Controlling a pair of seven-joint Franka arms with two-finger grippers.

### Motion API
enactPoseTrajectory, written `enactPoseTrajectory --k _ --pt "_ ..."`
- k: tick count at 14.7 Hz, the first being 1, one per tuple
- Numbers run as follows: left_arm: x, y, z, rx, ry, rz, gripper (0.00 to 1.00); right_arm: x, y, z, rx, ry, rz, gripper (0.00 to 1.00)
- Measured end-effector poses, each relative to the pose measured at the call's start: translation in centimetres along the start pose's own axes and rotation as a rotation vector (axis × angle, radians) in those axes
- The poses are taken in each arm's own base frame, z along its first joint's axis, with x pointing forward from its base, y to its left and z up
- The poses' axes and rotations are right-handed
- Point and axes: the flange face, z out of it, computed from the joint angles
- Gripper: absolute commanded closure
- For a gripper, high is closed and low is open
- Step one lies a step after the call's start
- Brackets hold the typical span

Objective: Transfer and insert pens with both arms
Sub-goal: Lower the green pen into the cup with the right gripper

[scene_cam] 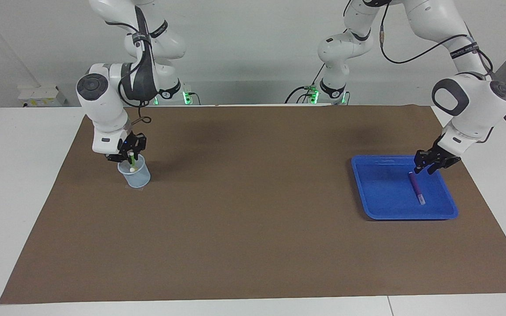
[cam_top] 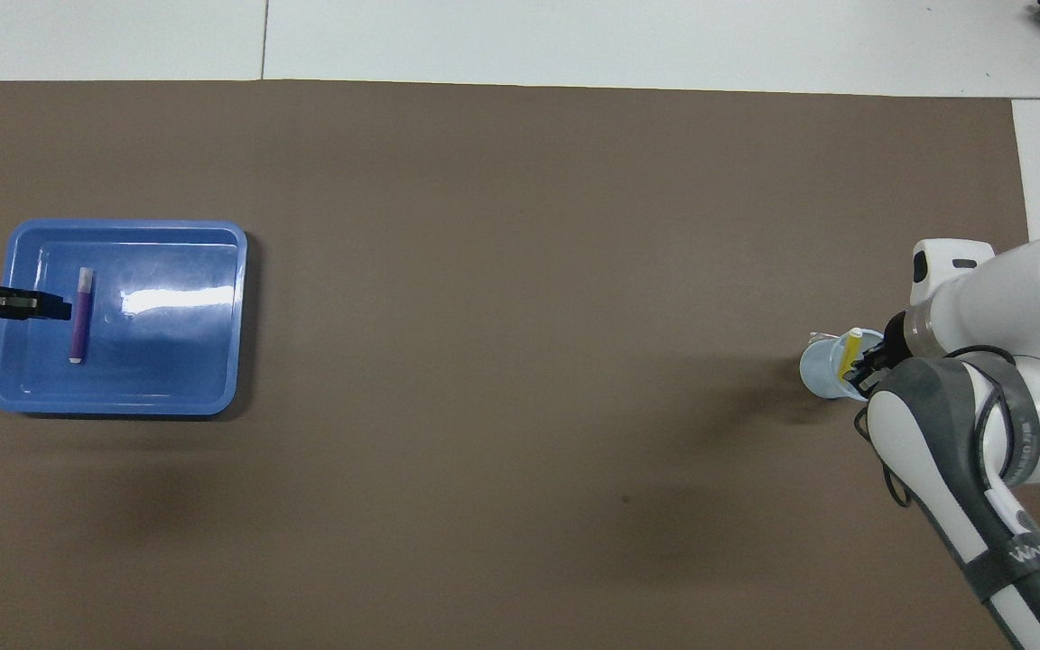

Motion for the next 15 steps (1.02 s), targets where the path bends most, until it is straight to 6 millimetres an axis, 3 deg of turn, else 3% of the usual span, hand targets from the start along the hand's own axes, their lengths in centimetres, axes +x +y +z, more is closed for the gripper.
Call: enactPoseTrajectory --k 1,5,11,15 --pt "0.2 -0.3 1.1 0.003 0.006 0.005 0.54 0.0 0.1 -0.1 -0.002 0.005 0.002 0.00" --pt "0.9 -1.0 4.2 0.020 0.022 0.042 0.53 0.5 -0.3 -1.5 0.014 0.059 0.024 0.00" --pt "1.7 -1.3 4.6 0.091 0.023 0.111 0.49 1.0 -0.6 -3.0 0.057 0.122 0.061 0.00" --pt "1.9 -1.5 6.1 0.093 0.030 0.113 0.49 1.3 -0.3 -4.5 0.058 0.145 0.076 0.00"
